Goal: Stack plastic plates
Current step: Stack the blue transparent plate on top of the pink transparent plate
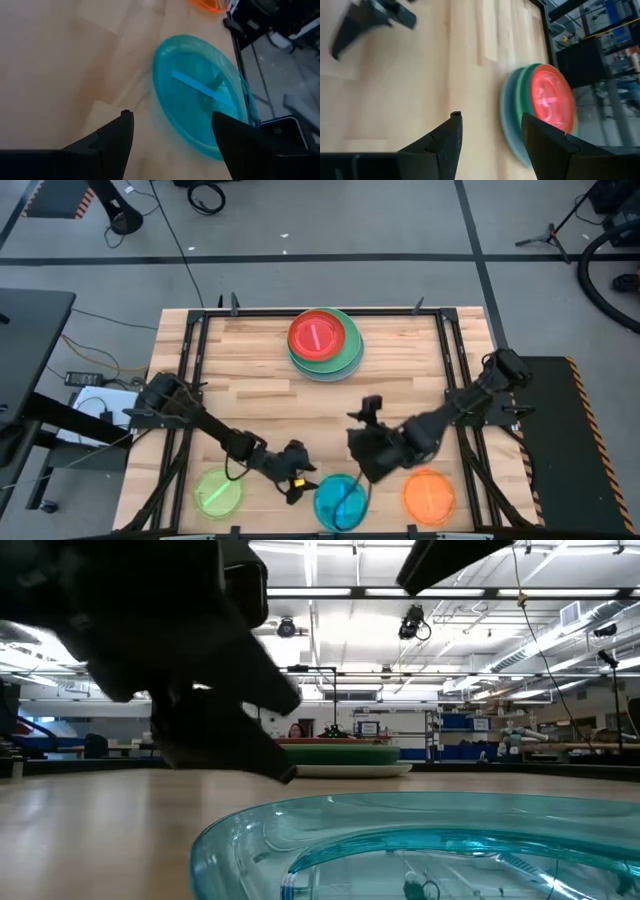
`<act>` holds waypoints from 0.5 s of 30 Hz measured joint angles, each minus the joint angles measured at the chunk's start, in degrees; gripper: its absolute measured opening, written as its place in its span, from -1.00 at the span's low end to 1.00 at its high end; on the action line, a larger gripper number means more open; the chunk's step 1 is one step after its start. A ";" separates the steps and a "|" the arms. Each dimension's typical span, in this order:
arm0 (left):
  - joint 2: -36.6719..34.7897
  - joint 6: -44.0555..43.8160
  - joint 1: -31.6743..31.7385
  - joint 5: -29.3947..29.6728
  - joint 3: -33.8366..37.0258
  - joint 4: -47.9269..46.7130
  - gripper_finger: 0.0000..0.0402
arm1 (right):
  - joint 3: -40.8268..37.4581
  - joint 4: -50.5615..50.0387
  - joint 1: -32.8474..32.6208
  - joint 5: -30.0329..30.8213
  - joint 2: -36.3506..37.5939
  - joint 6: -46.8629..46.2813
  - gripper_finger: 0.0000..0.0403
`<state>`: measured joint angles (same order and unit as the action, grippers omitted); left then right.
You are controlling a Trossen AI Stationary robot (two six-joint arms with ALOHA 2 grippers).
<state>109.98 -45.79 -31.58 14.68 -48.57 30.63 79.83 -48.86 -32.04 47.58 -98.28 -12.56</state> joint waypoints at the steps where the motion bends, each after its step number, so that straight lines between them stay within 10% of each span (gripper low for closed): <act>1: 0.29 -0.06 -0.57 1.21 -1.07 -2.53 0.37 | 0.00 -0.30 -1.29 0.41 0.00 -1.73 0.04; 15: 7.70 -5.30 -3.16 8.72 -9.33 -7.42 0.37 | -0.01 -2.42 -10.72 2.33 0.00 -10.66 0.04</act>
<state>117.68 -51.08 -34.74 23.40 -57.91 23.21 79.82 -51.29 -42.76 49.91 -98.28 -23.22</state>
